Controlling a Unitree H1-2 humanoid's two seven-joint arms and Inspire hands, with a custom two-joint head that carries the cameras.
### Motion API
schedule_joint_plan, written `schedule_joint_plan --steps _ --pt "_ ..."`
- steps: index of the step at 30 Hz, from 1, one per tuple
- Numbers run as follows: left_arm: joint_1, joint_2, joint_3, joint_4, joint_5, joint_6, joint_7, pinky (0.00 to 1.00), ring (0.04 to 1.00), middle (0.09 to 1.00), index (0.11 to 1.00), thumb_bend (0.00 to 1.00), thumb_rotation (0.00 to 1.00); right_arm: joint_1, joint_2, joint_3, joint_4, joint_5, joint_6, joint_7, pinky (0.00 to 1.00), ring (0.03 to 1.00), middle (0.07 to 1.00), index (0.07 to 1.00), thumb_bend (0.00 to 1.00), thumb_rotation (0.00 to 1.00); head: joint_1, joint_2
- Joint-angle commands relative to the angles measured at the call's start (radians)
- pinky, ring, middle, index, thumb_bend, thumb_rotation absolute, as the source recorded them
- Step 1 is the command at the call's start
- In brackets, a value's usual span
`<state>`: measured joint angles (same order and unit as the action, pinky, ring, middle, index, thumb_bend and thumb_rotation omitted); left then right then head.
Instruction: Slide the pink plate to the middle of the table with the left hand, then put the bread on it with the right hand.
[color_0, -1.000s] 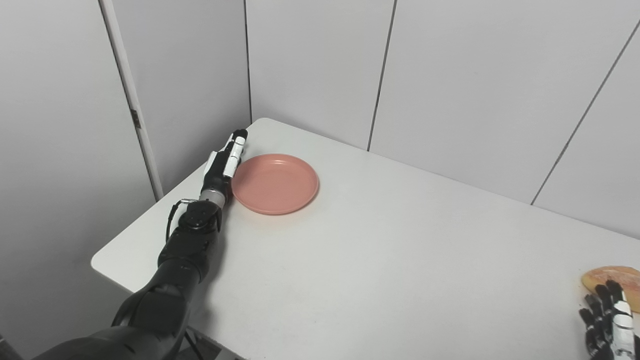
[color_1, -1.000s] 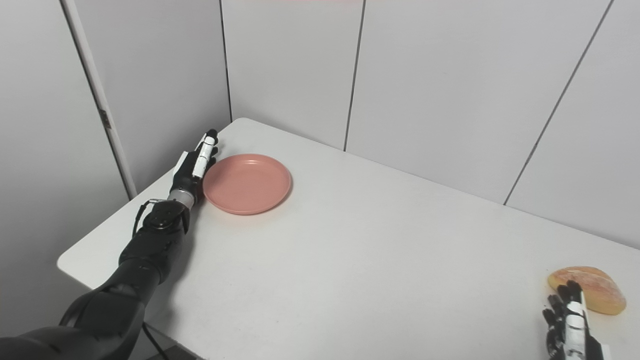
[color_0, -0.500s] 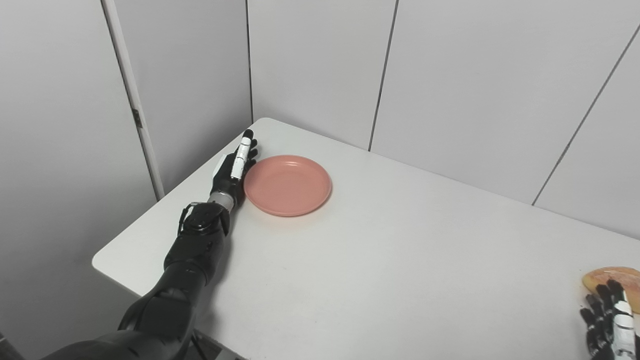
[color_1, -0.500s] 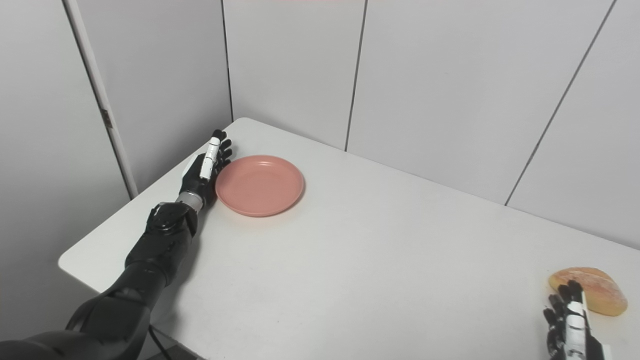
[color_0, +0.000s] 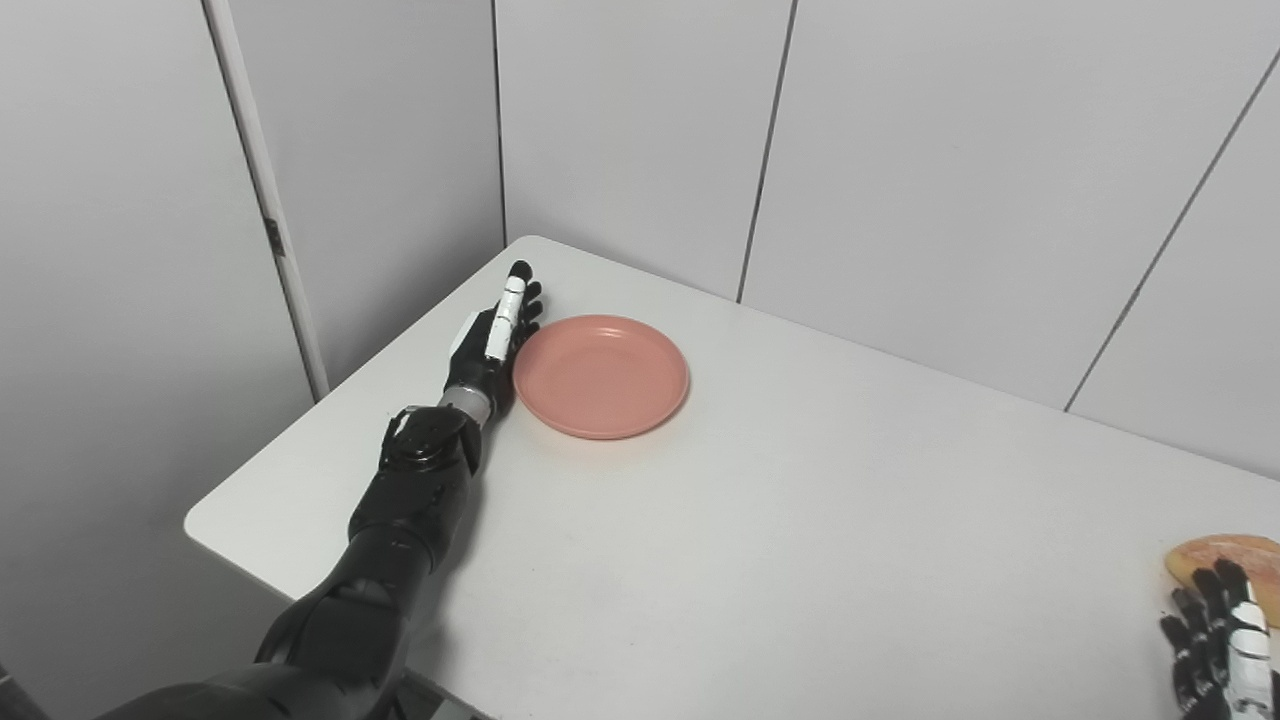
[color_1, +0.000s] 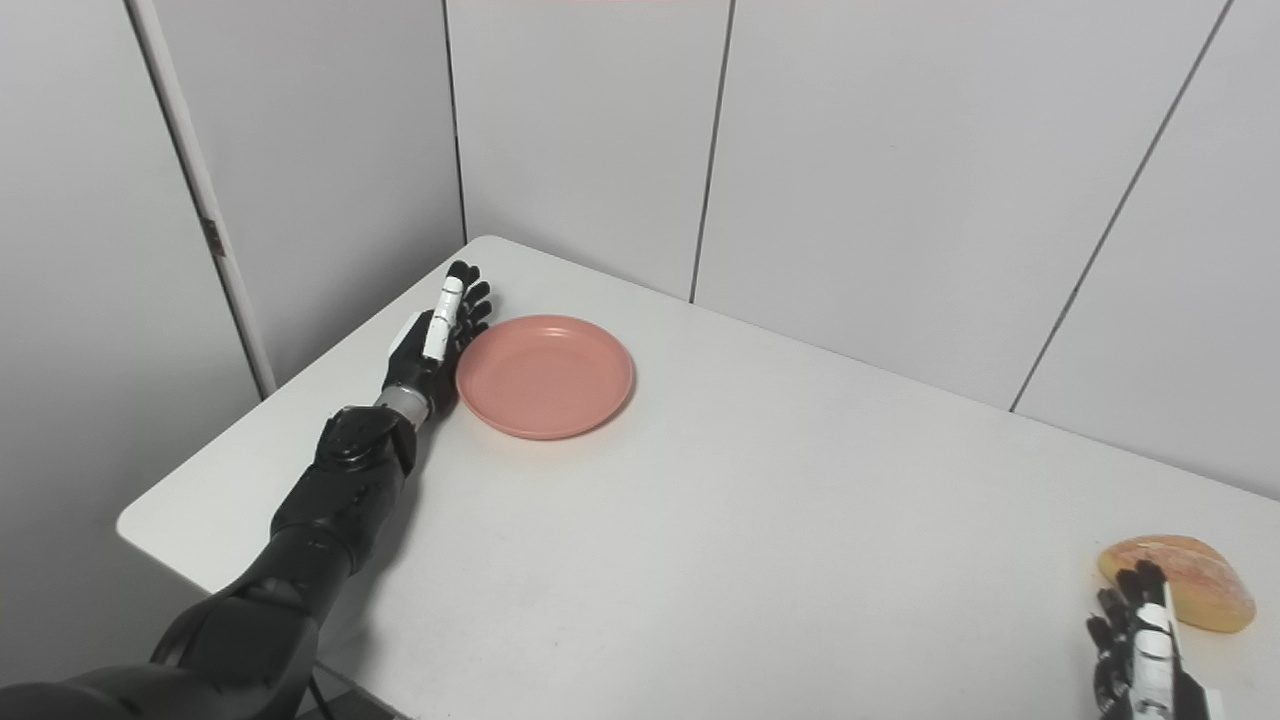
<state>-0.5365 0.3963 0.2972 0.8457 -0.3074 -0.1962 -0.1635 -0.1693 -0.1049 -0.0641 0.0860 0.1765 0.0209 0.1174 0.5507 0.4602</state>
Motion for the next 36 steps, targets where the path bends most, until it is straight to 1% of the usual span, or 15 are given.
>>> schedule_joint_plan --steps 1,6,10,11,12,13,15,18,21,22,24,26,28,33,36 --pt "-0.053 -0.010 -0.009 -0.009 -0.005 -0.028 -0.026 0.88 0.865 0.891 0.876 0.69 1.00 -0.025 0.003 0.001 -0.043 -0.003 -0.001 -0.003 1.00 1.000 1.000 1.000 0.44 1.00 -0.012 0.006" --pt "-0.049 -0.034 -0.014 -0.023 -0.004 -0.018 -0.025 0.88 0.851 0.877 0.859 0.70 1.00 -0.028 0.010 0.002 -0.047 0.000 0.011 -0.006 1.00 1.000 1.000 1.000 0.41 1.00 -0.032 0.019" --pt "-0.047 -0.052 -0.023 -0.038 0.000 -0.008 -0.023 0.91 0.867 0.895 0.879 0.70 1.00 -0.035 0.013 0.004 -0.038 -0.004 0.009 -0.005 1.00 1.000 1.000 1.000 0.32 1.00 -0.067 0.028" --pt "-0.045 -0.057 -0.024 -0.046 -0.001 -0.001 -0.023 0.91 0.867 0.895 0.879 0.70 1.00 -0.037 0.013 0.004 -0.031 -0.001 0.003 -0.001 1.00 1.000 1.000 1.000 0.31 1.00 -0.067 0.028" --pt "-0.041 -0.061 -0.025 -0.056 -0.002 0.004 -0.022 0.91 0.871 0.897 0.879 0.71 1.00 -0.040 0.014 0.003 -0.024 0.002 -0.003 0.001 1.00 1.000 1.000 1.000 0.29 1.00 -0.088 0.034" --pt "-0.039 -0.064 -0.025 -0.064 -0.002 0.009 -0.021 0.91 0.874 0.898 0.877 0.70 1.00 -0.041 0.014 0.002 -0.019 0.005 -0.007 0.003 1.00 1.000 1.000 1.000 0.27 1.00 -0.088 0.034" --pt "-0.037 -0.074 -0.027 -0.057 -0.004 -0.004 -0.033 0.90 0.874 0.896 0.870 0.69 1.00 -0.048 0.011 -0.003 0.014 0.013 -0.029 0.012 1.00 1.000 1.000 1.000 0.26 1.00 -0.114 0.042" --pt "-0.033 -0.082 -0.029 -0.055 -0.002 -0.012 -0.036 0.88 0.871 0.892 0.870 0.69 1.00 -0.055 0.007 -0.005 0.058 0.011 -0.071 0.021 1.00 1.000 1.000 1.000 0.29 1.00 -0.141 0.051" --pt "-0.028 -0.087 -0.033 -0.057 -0.002 -0.009 -0.041 0.90 0.873 0.897 0.879 0.70 1.00 -0.066 0.006 -0.008 0.113 0.007 -0.124 0.027 1.00 1.000 1.000 1.000 0.33 0.97 -0.177 0.063" --pt "-0.027 -0.087 -0.034 -0.055 -0.005 -0.010 -0.046 0.91 0.878 0.903 0.887 0.70 1.00 -0.069 0.005 -0.007 0.127 0.004 -0.136 0.031 1.00 1.000 1.000 1.000 0.37 0.96 -0.177 0.063" --pt "-0.030 -0.086 -0.033 -0.039 -0.010 -0.018 -0.061 0.92 0.883 0.908 0.892 0.70 1.00 -0.073 0.002 -0.003 0.145 -0.002 -0.153 0.036 1.00 1.000 1.000 1.000 0.41 0.96 -0.188 0.065" --pt "-0.029 -0.092 -0.030 -0.039 -0.017 -0.016 -0.069 0.92 0.885 0.910 0.894 0.69 1.00 -0.077 0.005 -0.001 0.164 -0.004 -0.171 0.037 1.00 1.000 1.000 1.000 0.43 0.95 -0.217 0.070" --pt "-0.029 -0.100 -0.026 -0.038 -0.026 -0.016 -0.072 0.91 0.883 0.910 0.890 0.69 1.00 -0.078 0.010 0.000 0.173 -0.005 -0.179 0.036 1.00 1.000 1.000 1.000 0.45 0.93 -0.233 0.074" --pt "-0.027 -0.116 -0.027 -0.040 -0.039 -0.012 -0.072 0.90 0.880 0.903 0.885 0.67 1.00 -0.080 0.016 0.004 0.177 -0.007 -0.171 0.033 1.00 1.000 1.000 1.000 0.51 0.94 -0.257 0.080" --pt "-0.021 -0.126 -0.036 -0.050 -0.037 -0.011 -0.084 0.90 0.885 0.906 0.893 0.66 1.00 -0.078 0.019 0.005 0.173 -0.015 -0.174 0.029 1.00 1.000 1.000 1.000 0.51 0.94 -0.272 0.084"
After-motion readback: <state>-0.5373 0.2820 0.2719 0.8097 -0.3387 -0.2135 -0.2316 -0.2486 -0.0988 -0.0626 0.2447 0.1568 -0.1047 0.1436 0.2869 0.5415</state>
